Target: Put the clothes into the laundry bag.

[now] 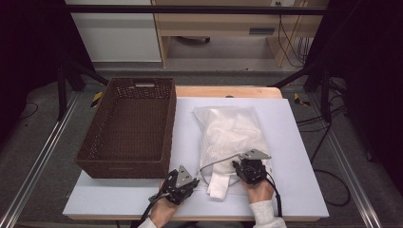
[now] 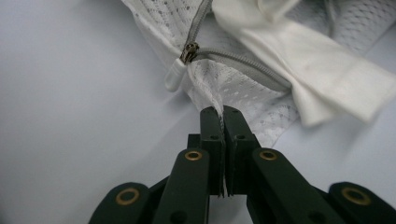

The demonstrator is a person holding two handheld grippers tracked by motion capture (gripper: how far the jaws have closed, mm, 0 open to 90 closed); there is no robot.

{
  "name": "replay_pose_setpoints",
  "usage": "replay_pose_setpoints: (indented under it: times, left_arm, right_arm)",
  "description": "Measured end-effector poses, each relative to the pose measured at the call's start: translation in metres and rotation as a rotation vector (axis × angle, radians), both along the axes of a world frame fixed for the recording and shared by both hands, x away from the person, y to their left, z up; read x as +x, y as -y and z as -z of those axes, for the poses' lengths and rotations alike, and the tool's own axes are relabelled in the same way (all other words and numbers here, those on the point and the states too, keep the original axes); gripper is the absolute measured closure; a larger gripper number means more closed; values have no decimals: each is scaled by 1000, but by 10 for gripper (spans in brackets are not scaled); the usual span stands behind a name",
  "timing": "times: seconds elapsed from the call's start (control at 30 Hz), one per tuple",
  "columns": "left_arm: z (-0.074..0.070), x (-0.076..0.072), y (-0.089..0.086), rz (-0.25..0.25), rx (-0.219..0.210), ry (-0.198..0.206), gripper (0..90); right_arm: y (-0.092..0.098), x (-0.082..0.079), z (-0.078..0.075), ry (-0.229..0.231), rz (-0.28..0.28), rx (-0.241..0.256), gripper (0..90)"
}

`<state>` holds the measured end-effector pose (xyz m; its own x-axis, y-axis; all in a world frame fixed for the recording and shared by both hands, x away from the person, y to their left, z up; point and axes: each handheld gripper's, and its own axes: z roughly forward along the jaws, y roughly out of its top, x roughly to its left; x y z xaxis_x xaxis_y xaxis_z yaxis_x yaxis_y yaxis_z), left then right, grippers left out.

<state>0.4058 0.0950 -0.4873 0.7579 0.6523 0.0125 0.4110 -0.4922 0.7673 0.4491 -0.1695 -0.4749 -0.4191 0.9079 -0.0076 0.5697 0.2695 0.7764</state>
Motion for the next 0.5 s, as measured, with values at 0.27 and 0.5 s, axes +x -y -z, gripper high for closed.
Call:
replay_pose_setpoints:
  times: [0.27,0.5]
  left_arm:
    - [0,0,0,0,-1,-3,869]
    - [0,0,0,0,-2,-5,869]
  right_arm:
    - [12,7,7,52,35,0,662]
    - [11,-21,-13,49,-91,98,298]
